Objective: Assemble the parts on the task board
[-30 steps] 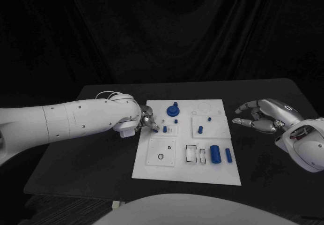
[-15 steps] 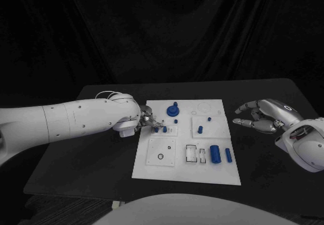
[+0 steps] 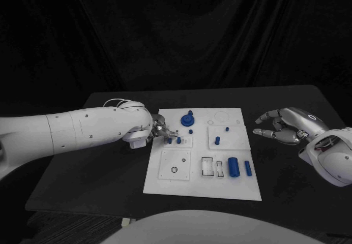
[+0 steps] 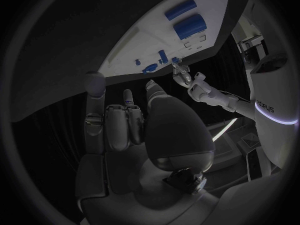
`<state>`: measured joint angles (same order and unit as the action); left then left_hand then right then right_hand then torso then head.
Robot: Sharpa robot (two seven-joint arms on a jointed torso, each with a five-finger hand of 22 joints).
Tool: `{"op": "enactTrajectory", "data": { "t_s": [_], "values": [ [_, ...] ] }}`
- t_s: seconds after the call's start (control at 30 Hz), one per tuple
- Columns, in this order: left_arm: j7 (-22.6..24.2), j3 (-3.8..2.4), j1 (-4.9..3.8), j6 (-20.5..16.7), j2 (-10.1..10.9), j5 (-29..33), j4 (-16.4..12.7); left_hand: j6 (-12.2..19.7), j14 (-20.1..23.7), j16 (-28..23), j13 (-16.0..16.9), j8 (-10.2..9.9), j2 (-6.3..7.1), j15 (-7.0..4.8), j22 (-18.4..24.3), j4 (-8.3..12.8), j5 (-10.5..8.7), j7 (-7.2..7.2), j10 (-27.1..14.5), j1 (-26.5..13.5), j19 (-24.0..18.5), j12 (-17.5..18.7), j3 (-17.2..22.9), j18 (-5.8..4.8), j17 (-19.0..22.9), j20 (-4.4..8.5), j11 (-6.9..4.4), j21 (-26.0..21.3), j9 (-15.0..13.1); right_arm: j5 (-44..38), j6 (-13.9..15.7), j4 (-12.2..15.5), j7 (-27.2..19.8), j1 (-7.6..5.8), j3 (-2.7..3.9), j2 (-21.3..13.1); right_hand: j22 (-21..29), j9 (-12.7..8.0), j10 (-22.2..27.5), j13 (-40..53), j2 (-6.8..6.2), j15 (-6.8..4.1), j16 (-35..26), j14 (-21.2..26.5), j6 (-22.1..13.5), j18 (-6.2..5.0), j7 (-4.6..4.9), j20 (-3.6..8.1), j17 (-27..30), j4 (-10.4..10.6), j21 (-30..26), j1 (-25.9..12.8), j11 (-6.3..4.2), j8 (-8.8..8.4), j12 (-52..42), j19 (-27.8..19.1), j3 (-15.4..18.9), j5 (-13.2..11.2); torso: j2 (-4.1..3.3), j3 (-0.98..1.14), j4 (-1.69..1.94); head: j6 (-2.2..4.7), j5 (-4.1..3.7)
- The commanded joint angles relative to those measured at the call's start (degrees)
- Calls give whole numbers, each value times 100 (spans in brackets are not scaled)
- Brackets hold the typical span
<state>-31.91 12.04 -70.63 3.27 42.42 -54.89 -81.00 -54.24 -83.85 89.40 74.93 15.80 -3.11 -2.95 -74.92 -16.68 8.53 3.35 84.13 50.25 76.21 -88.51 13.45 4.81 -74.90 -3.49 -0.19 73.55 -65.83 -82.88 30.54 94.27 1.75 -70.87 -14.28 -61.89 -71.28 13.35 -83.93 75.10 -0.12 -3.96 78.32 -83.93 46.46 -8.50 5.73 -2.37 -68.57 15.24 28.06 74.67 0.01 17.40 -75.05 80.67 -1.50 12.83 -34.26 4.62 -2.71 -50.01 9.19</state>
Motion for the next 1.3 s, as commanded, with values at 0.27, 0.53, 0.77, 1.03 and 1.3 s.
{"op": "enactTrajectory", "data": {
  "t_s": [0.27, 0.53, 0.77, 1.03, 1.3],
  "values": [
    [718, 29, 36, -1167, 162, -598, -166, -83, -564, 24, 1416, 136, 35, -12, -385, -5, -316, -6, 482, -26, 120, -64, -351, -3, -1423, 2, -21, 74, -210, -8, -13, 5, 89, 20, 3, -7, 6, -6, -9, 21, 9, 40, -25, -238, 31, -49, -2, -21, 11, -24, -17, 60, 46, -34, 35, -14, -12, 37, -3, 0, 2, 1, -28],
    [2180, 27, -130, -2861, 383, -1329, -252, 411, -216, -244, 1141, 76, 347, 29, -336, -1, -542, 89, 165, 416, -1, 205, -993, 26, -826, -5, 48, -120, -259, -8, 91, 24, 41, 19, 4, -50, -1, -8, -16, 36, 13, 41, -18, -240, 36, -46, -1, -22, -1, -11, 1, 46, 46, -34, 19, -9, -8, 48, -1, -1, 1, 1, -41],
    [3523, 27, -195, -3322, 349, -1548, -136, 811, 1572, -1278, -45, -477, 225, 417, 6, 63, -299, 449, -1967, 1747, -1105, 1654, -1130, 194, 1020, -335, 409, -1130, 581, 16, 125, 14, -4, 20, 4, -46, -4, -8, -17, 38, 14, 40, -18, -241, 40, -45, -1, -22, -2, -5, 10, 40, 45, -33, 16, -6, -6, 50, -8, -8, -16, 1, -35],
    [4357, 29, -149, -2750, -1, -2050, 356, 930, 2228, -1243, -2568, -671, 333, 754, -339, 355, 76, 571, -4793, 3353, -1415, 4836, -559, 210, 1443, -627, 784, -1198, 1204, 24, 119, -7, -40, 23, 4, -36, -4, -9, -24, 52, 18, 40, -14, -242, 45, -45, -2, -21, -8, 4, 8, 31, 44, -32, 1, -4, -3, 54, -12, 9, -2, 1, -36],
    [4489, 28, -3, -2175, -447, -2993, 899, 903, 1405, -1008, -3466, -710, 538, 418, -708, 486, -246, 291, -4589, 3673, -507, 5541, -390, 77, 1104, -443, 429, -461, 1580, 26, 102, -3, -62, 45, 3, -47, -5, -9, -26, 55, 21, 40, -14, -243, 50, -45, -3, -21, -8, 9, 9, 27, 44, -30, -3, -2, -3, 59, -15, -3, 10, 1, -63]
  ]
}}
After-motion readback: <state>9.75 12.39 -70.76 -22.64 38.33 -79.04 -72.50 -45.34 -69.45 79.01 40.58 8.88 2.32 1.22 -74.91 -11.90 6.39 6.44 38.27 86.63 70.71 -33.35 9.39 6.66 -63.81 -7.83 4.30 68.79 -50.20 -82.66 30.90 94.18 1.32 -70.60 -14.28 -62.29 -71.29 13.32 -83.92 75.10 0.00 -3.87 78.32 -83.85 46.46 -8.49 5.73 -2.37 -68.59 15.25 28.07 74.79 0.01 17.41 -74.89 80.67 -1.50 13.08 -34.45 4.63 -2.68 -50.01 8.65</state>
